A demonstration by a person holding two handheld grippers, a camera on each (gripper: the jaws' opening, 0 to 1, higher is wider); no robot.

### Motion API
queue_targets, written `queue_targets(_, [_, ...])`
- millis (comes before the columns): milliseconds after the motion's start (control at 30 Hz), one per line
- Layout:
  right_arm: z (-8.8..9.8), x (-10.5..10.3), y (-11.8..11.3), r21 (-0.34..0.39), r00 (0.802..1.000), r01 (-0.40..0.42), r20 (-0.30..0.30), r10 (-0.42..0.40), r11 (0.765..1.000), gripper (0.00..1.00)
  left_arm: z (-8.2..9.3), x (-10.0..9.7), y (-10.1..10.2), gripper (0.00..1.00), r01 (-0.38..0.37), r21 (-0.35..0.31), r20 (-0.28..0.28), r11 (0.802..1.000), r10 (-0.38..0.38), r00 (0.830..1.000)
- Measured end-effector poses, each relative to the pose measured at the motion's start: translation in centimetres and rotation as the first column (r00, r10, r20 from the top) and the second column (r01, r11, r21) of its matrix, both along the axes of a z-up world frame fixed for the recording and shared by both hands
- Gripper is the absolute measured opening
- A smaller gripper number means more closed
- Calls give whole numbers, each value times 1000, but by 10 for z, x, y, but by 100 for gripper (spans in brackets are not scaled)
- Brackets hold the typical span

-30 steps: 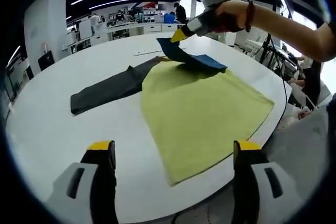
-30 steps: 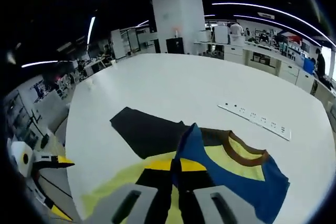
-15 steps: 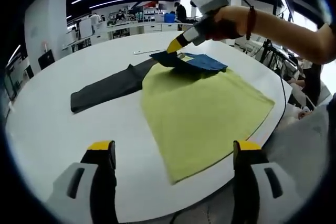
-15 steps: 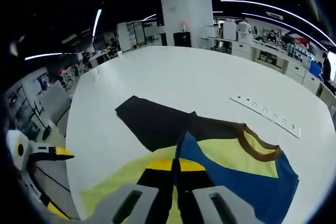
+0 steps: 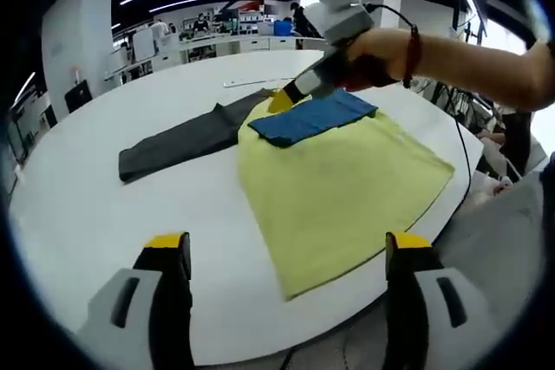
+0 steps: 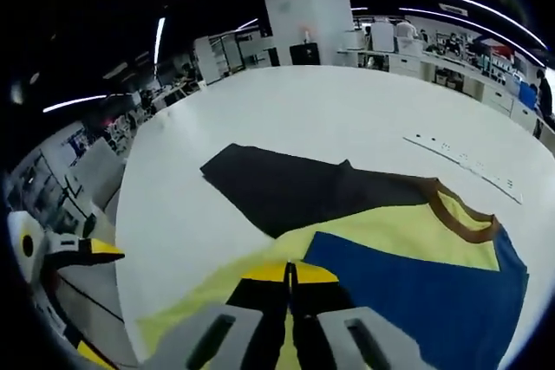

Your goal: Fold the garment on the visible template until the final outline fits inside the template.

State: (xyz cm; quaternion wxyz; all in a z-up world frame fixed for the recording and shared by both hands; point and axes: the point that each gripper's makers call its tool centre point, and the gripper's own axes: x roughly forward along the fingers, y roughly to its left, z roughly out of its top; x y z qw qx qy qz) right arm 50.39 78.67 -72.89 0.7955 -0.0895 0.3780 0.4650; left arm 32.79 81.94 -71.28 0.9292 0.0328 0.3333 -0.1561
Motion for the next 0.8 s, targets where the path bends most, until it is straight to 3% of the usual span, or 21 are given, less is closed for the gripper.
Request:
queue_targets(133, [-7,-3,-7,-31,1000,-4,14,4,1000,6,2,1,-1,91,1,-3,7,1000,-1,1000])
queue_targets(367, [-2,13,-30,-64,996,53,80,-48,997,46,3,1,0,93,-5,3,12,1000,5,1000])
queue_targets(467, [0,21,-43,-68,993,88,88,-82,994,57,4,1,0,93,-6,6,13,1000,6,1000])
queue_targets(600, [3,28,-63,-78,989,115,107,-106,990,61,4,1,1,94,-8,9,16,1000,8,1000])
queue_targets(800, [8,42,-93,-72,978,168,136,-158,983,76,4,3,1,97,-13,14,17,1000,13,1000])
